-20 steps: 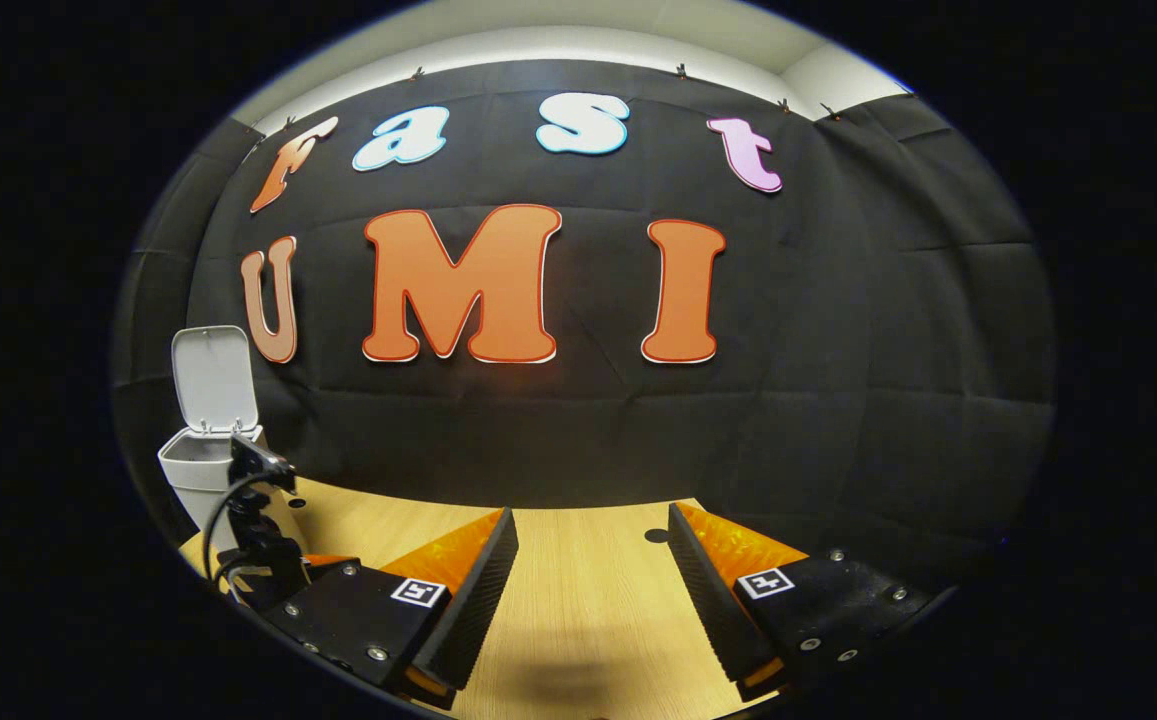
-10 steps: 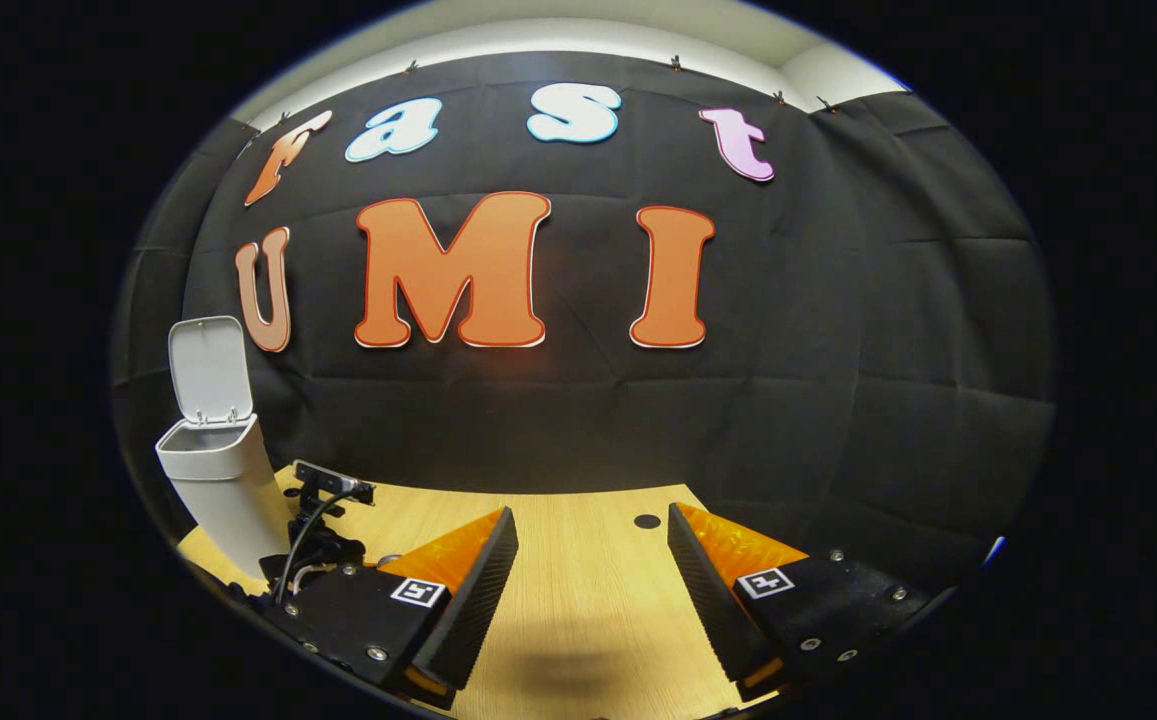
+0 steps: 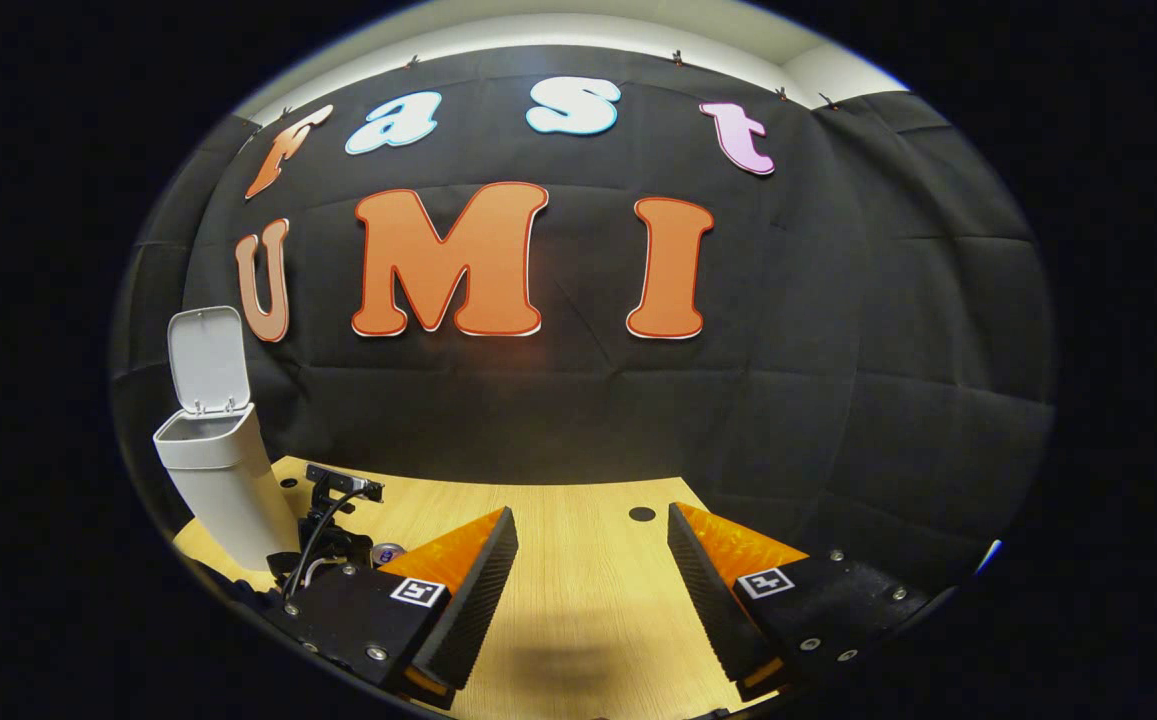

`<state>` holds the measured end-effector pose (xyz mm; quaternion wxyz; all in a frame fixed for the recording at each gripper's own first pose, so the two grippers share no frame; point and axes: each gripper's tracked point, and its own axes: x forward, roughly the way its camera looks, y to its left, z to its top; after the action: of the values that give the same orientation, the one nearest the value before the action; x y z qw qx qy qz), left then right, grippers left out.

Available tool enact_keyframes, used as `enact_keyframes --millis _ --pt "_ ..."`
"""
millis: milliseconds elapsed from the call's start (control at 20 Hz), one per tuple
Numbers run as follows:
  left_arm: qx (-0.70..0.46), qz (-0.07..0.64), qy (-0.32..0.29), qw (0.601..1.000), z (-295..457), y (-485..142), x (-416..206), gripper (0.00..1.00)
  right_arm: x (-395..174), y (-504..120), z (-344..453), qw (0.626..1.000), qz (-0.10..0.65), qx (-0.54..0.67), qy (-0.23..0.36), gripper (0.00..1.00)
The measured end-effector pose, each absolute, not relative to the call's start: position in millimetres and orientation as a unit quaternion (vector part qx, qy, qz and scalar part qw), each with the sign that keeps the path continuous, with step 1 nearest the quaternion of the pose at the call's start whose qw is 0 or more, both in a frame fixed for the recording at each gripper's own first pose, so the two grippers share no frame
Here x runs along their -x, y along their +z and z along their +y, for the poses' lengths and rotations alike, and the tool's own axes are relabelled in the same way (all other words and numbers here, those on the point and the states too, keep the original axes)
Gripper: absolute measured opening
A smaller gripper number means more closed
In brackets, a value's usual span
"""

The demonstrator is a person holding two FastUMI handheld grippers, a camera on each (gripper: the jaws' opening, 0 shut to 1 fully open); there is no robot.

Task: Press the lid of the desktop garbage bin to open it, pick up the crumpled paper on the desktop and throw it into the bin, then pick up the pop can on the desktop and drop it into the bin, and finally close the garbage bin lid.

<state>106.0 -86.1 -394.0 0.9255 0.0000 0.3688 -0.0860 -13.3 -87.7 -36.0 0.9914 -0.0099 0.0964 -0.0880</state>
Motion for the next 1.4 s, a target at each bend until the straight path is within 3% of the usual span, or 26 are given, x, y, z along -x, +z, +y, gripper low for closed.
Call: enact_keyframes --millis 550,850,1400 --pt "-0.017 0.269 -0.088 0.959 -64.5 -287.3 -93.6 0.82 -11.9 -42.5 -59.4 0.995 0.091 -0.008 -0.048 0.91" --pt "-0.007 0.19 -0.087 0.978 -50.3 -196.4 -73.6 0.81 -22.7 -44.2 -48.8 0.996 0.089 -0.012 -0.026 0.91" --pt "0.01 0.121 -0.04 0.992 -4.7 -87.7 -28.4 0.8 -43.5 -50.6 -28.3 0.996 0.092 -0.013 0.01 0.92"
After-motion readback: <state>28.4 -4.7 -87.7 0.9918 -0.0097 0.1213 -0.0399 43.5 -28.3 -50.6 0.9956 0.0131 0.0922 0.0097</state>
